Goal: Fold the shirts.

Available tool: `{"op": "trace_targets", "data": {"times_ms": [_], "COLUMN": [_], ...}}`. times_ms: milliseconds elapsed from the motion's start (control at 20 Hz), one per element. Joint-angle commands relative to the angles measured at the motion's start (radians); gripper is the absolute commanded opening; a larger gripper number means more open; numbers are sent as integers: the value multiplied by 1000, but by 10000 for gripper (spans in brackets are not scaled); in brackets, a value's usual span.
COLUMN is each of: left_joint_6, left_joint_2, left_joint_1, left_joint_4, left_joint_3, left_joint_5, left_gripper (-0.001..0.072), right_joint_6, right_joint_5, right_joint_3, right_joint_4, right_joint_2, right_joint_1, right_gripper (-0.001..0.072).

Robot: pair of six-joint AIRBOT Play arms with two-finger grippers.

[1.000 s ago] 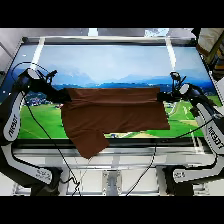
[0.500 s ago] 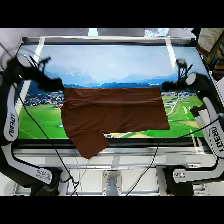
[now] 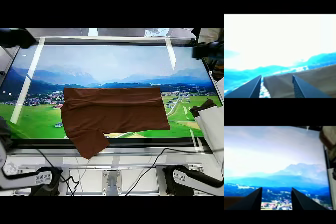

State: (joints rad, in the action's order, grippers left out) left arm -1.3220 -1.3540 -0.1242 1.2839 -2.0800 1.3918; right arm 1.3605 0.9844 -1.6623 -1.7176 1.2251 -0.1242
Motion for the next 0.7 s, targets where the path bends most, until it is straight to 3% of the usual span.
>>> {"op": "trace_targets", "data": {"times_ms": [0,50,100,200,250,400,550,650], "left_joint_6": [-3,-27,-49,-109,-167,-161,-103,-88], "left_joint_2": [192,224,246,260,273,324,364,365], "left_joint_1": [0,0,0,0,0,0,0,-1], "left_joint_4": [76,94,117,203,262,322,333,330], "left_joint_3": [29,29,29,32,66,244,484,628], "left_joint_5": [98,150,220,423,452,438,367,291], "left_gripper": [329,237,215,215,218,223,245,395], "right_joint_6": [3,4,4,0,-13,-34,-26,-29], "right_joint_5": [241,328,417,560,586,574,489,398], "right_joint_3": [-29,-29,-29,-23,0,135,309,433], "right_joint_4": [-162,-181,-189,-192,-197,-274,-198,-61], "right_joint_2": [-142,-172,-193,-201,-201,-203,-204,-204], "right_joint_1": [-1,-1,-1,-1,-1,-2,-98,-209], "right_gripper": [400,400,400,400,400,400,400,400]}}
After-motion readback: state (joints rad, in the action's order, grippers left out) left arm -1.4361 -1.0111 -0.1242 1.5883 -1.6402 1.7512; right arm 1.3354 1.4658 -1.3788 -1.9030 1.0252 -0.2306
